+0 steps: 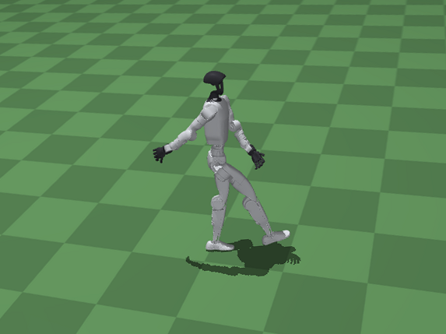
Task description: Kungfu
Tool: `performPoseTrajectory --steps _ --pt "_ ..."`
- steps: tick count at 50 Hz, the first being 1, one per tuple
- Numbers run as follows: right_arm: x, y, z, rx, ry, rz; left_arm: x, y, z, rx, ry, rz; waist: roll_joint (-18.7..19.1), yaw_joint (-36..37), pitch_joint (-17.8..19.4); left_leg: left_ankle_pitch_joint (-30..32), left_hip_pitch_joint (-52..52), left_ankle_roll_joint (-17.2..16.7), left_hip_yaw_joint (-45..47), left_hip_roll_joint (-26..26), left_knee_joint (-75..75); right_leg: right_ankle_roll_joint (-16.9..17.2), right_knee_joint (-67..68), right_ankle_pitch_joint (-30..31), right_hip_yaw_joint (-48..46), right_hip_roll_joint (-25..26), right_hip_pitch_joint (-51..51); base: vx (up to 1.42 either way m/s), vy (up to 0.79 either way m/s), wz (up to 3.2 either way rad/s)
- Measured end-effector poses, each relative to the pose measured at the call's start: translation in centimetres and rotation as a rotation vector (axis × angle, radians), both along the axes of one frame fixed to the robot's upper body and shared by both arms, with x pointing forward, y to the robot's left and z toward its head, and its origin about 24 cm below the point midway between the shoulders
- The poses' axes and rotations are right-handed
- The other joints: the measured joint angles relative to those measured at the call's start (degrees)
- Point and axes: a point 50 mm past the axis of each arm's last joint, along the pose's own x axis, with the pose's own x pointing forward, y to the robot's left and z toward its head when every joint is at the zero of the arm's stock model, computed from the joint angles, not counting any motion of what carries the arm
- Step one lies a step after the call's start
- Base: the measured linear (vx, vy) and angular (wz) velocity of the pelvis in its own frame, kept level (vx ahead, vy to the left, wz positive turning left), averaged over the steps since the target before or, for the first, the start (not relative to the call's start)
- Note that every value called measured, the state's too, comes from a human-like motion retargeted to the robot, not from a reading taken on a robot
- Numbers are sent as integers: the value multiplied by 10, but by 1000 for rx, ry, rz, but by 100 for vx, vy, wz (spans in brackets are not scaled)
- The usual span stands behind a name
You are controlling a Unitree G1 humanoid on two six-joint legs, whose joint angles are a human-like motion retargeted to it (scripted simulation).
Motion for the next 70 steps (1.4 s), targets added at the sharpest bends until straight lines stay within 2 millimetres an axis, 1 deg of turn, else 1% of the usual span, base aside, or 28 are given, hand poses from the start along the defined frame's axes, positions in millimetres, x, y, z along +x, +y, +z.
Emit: performPoseTrajectory --steps 3,7,10,12,15,18,22,23,25,26,28,29,30,31,32,33,35,37,38,40,43,45,47,50,58,63,67,70 --pt "54 -10 -55 16 -325 -16 1 -1 2 2 -35 -6 3 -2 -10 -2 -6 -12 -14 0 8 20 7 12 42 6 5 29 -13 12" --pt "143 -33 -116 22 -683 194 14 -8 17 -39 -138 48 13 4 -13 -4 -4 -22 -28 -1 16 26 12 28 103 12 -3 33 -13 8" --pt "222 -62 -137 -31 -905 475 36 -15 46 -81 -315 154 21 18 -20 -5 3 -28 -33 2 15 15 13 29 112 3 -23 39 -13 18" --pt "281 -86 -133 -128 -1075 655 58 -16 81 -112 -494 195 29 30 -24 -8 10 -29 -42 3 15 1 14 22 104 -9 -39 53 -16 37" --pt "363 -116 -99 -325 -1371 866 90 -14 149 -167 -765 225 41 46 -28 -11 21 -30 -55 7 19 -29 9 14 98 -27 -56 62 -22 72" --pt "440 -125 -41 -577 -1713 944 113 -7 231 -263 -995 219 55 51 -35 -16 26 -39 -81 17 32 -57 8 -15 106 -53 -63 50 -25 126" --pt "538 -101 61 -994 -2276 826 123 13 334 -312 -1262 182 59 69 -53 -19 41 -43 -98 34 41 -61 33 -93 151 -69 -57 53 -49 116" --pt "561 -94 91 -1126 -2417 794 123 20 357 -300 -1332 198 53 76 -57 -17 50 -43 -96 35 42 -52 41 -105 159 -71 -50 61 -66 95" --pt "600 -85 149 -1428 -2618 754 126 37 405 -219 -1507 318 29 77 -58 -23 75 -47 -93 32 46 0 46 -63 149 -94 -22 72 -76 92" --pt "621 -84 170 1515 2620 -758 133 50 425 -121 -1567 436 26 89 -80 -28 66 -53 -78 35 45 -7 85 -46 151 -93 -59 63 -60 58" --pt "656 -93 197 1585 2465 -789 150 68 440 59 -1566 654 43 96 -110 -37 44 -70 -96 50 72 -22 171 -51 114 -90 -123 53 -39 90" --pt "672 -102 203 1621 2413 -836 159 72 444 108 -1520 702 48 92 -102 -33 43 -79 -111 53 85 -28 199 -67 97 -96 -130 45 -43 140" --pt "686 -108 206 1638 2384 -883 167 77 449 138 -1466 726 51 88 -85 -24 49 -86 -124 53 94 -32 220 -86 85 -106 -125 28 -41 134" --pt "697 -113 193 1703 2456 -962 175 77 444 109 -1363 628 61 87 -94 -16 37 -100 -109 68 92 -38 247 -113 70 -113 -134 20 -37 145" --pt "704 -120 179 -1592 -2352 963 180 76 440 60 -1287 518 68 84 -100 -8 26 -115 -96 82 88 -43 272 -134 56 -123 -143 22 -40 183" --pt "706 -132 163 -1388 -2246 916 180 72 441 -4 -1263 385 70 76 -102 -1 18 -133 -88 93 83 -46 292 -144 42 -139 -152 23 -52 199" --pt "695 -163 146 -994 -2184 723 176 63 453 -63 -1273 302 64 71 -89 3 8 -160 -46 116 73 -52 313 -152 27 -151 -158 6 -54 181" --pt "689 -177 158 -866 -2343 483 169 56 469 -33 -1380 387 61 56 -70 8 -8 -146 25 143 63 -57 322 -174 15 -167 -151 -21 -39 185" --pt "689 -178 162 -902 -2394 361 166 57 472 -5 -1426 455 66 38 -65 18 -15 -115 91 168 53 -60 324 -186 7 -176 -146 -16 -31 198" --pt "688 -186 172 -1053 -2452 165 162 62 477 25 -1489 578 85 15 -53 48 -16 -91 210 213 19 -70 335 -210 -19 -190 -138 -5 -27 177" --pt "681 -198 183 -1257 -2459 53 161 52 471 51 -1520 567 96 -1 -48 26 8 -118 397 241 -24 -75 356 -237 -36 -207 -146 -5 -19 112" --pt "677 -204 183 -1317 -2414 53 164 39 459 64 -1489 482 93 6 -43 7 23 -110 474 242 -55 -78 364 -252 -41 -207 -148 -8 -16 37" --pt "675 -206 183 -1318 -2409 97 169 31 444 66 -1443 405 102 -7 -30 5 28 -132 496 253 -76 -79 375 -266 -65 -214 -143 -8 -16 66" --pt "676 -204 187 -1302 -2451 157 174 28 422 68 -1380 352 111 -28 -6 8 8 -163 420 260 -73 -78 383 -277 -93 -227 -133 -6 -7 72" --pt "669 -216 194 -1317 -2488 188 183 30 371 73 -1241 308 108 -24 34 15 -10 -162 424 261 -91 -83 387 -277 -110 -247 -131 -4 9 40" --pt "663 -221 183 -1250 -2534 216 184 44 317 89 -1092 224 110 -24 37 25 -38 -163 390 240 -97 -77 384 -269 -112 -278 -135 -3 26 67" --pt "653 -215 153 -1090 -2550 235 168 54 245 -30 -887 82 106 -6 22 29 -48 -163 374 225 -105 -75 390 -270 -109 -295 -137 4 15 50" --pt "637 -193 114 -878 -2597 157 136 65 180 -180 -716 11 102 12 5 33 -60 -163 362 217 -107 -73 395 -273 -105 -304 -140 10 10 51"
